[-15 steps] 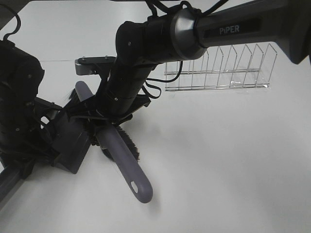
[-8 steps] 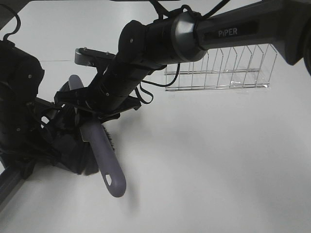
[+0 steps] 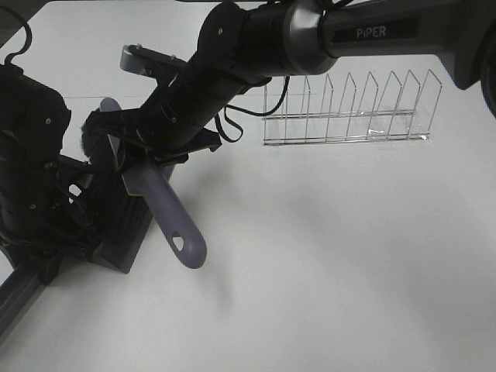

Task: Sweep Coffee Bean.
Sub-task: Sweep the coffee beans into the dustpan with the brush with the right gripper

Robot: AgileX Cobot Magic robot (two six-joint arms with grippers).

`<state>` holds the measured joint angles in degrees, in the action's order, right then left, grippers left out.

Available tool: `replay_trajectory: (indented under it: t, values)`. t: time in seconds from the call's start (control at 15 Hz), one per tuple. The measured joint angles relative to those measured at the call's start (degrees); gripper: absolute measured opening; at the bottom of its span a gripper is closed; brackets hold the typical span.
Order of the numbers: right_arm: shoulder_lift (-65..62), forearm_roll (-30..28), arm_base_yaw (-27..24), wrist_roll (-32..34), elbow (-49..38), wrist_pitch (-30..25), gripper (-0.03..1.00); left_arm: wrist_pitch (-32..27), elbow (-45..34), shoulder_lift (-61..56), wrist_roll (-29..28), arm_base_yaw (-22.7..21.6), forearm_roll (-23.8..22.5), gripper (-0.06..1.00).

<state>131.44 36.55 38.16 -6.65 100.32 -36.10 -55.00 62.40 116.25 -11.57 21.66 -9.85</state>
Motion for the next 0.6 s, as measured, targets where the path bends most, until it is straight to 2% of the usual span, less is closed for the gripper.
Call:
replay_trajectory:
  t: [0.2, 0.4, 0.47, 0.6]
  values:
    - [-0.23, -0.57, -1.72, -0.92, 3.55, -3.84, 0.31, 0.0, 0.0, 0.0, 0.0, 0.0, 0.17, 0.33]
    - [-3.04, -7.05, -2.75, -1.03, 3.67, -6.42, 0.31, 0.0, 0.0, 0.0, 0.0, 0.0, 0.17, 0.33]
    - [-6.02, -17.13, -2.86, 0.92, 4.01, -9.34, 0.31, 0.0, 0.0, 0.0, 0.0, 0.0, 0.23, 0.33]
    - [-6.76, -30.25, -2.86, 6.65, 4.18, -13.01, 0.31, 0.0, 0.0, 0.0, 0.0, 0.0, 0.23, 0.33]
